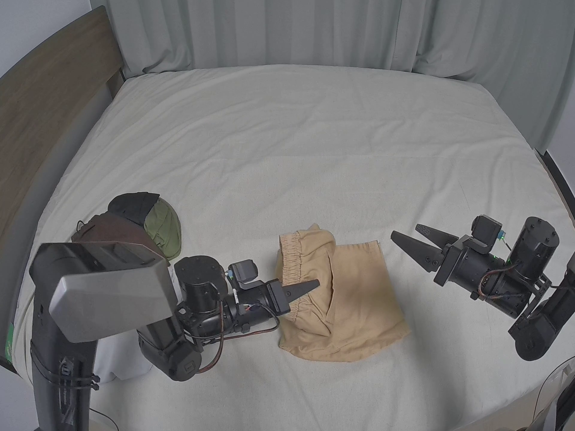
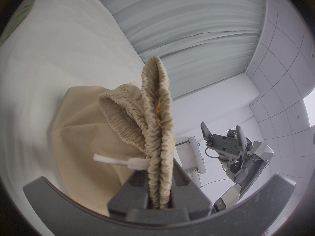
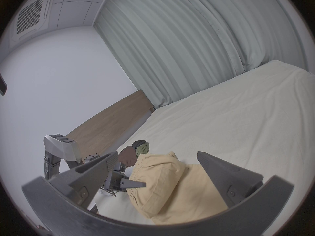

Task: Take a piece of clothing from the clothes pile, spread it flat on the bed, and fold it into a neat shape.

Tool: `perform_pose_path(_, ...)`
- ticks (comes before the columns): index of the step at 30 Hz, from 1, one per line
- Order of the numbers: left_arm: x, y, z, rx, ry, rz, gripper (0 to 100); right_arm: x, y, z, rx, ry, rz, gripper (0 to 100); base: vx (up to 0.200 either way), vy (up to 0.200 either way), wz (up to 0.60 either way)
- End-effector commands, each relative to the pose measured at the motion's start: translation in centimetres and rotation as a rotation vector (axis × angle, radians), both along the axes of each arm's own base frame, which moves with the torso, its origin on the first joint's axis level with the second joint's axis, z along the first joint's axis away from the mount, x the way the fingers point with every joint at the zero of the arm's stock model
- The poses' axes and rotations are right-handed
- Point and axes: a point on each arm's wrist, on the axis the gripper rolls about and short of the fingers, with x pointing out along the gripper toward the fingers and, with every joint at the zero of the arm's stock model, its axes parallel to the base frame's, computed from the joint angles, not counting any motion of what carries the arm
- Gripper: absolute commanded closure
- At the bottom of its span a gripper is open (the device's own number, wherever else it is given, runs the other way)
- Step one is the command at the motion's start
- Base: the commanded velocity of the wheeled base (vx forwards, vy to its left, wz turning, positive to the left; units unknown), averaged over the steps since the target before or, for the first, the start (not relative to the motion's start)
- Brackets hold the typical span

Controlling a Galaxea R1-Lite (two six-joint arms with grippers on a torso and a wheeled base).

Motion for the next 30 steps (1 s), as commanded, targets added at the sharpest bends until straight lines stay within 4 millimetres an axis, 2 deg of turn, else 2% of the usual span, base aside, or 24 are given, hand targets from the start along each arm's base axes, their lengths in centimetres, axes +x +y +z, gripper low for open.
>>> perform_pose_path(1,0.3,-1.2,-1.8,0.012,0.017,-0.006,100,0.0,0.0,0.0,0.001,-0.002,0.001,0,0.0,0.0,0.0)
perform_pose_path(10,0.8,-2.5,-2.6,0.003,0.004,-0.017,100,0.1,0.0,-0.1,-0.001,0.001,0.001,0,0.0,0.0,0.0)
perform_pose_path(21,1.7,-3.8,-2.3,-0.026,-0.039,-0.02,100,0.1,0.0,0.1,0.002,-0.005,0.001,0,0.0,0.0,0.0)
perform_pose_path(30,1.9,-3.9,-2.5,-0.027,-0.042,-0.02,100,0.2,-0.1,0.1,0.003,-0.004,-0.004,0,0.0,0.0,0.0)
